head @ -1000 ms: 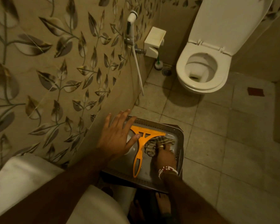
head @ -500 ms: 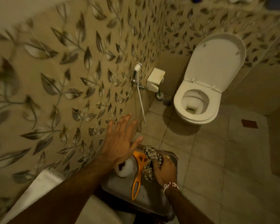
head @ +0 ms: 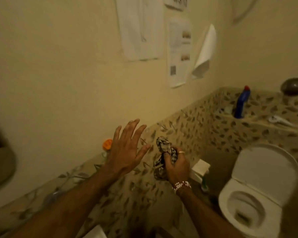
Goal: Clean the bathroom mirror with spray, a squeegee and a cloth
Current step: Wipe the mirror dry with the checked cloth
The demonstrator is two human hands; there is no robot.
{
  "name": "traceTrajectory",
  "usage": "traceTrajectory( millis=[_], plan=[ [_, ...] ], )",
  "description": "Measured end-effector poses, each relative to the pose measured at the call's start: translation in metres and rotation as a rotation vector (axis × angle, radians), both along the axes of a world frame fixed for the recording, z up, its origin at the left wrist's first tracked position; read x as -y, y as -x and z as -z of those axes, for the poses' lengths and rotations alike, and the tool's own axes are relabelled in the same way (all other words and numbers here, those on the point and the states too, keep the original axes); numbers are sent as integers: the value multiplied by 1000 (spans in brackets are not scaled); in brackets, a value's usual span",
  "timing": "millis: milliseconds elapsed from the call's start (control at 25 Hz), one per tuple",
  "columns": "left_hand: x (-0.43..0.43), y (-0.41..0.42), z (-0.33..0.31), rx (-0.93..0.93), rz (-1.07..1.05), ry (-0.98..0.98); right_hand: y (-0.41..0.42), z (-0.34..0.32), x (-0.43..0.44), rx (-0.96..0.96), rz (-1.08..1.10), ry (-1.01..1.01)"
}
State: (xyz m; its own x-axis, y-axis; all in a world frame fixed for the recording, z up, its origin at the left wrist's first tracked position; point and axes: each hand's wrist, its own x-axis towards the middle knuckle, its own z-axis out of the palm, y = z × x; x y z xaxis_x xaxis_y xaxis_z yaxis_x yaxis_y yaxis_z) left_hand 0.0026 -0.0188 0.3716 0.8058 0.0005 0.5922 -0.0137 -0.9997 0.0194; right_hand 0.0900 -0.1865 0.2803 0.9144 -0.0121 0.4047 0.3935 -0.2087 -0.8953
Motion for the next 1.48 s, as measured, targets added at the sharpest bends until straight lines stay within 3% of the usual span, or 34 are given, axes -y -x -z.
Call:
traceTrajectory(
  millis=[320, 640, 920, 1000, 1120, 1280, 1480],
  plan=[
    [-85, 122, -122, 272, -202, -176, 58, -158, -125, 349, -219, -227],
    [-171, 308, -215, 393, -440, -267, 200, -305, -252, 533, -446, -488],
    [-229, 442, -252, 519, -598, -323, 280, -435, -301, 780, -335, -570],
    [-239, 464, -254, 559, -618, -325, 285, -456, -311, 866, -228, -501],
    [-246, 483, -252, 605, -657, -261, 283, -457, -324, 814, -173, -354],
    [-251, 497, -251, 630, -728, -194, 281, -441, -331, 812, -268, -462],
    [-254, 499, -259, 730, -718, -218, 285, -462, -342, 726, -259, -389]
  ],
)
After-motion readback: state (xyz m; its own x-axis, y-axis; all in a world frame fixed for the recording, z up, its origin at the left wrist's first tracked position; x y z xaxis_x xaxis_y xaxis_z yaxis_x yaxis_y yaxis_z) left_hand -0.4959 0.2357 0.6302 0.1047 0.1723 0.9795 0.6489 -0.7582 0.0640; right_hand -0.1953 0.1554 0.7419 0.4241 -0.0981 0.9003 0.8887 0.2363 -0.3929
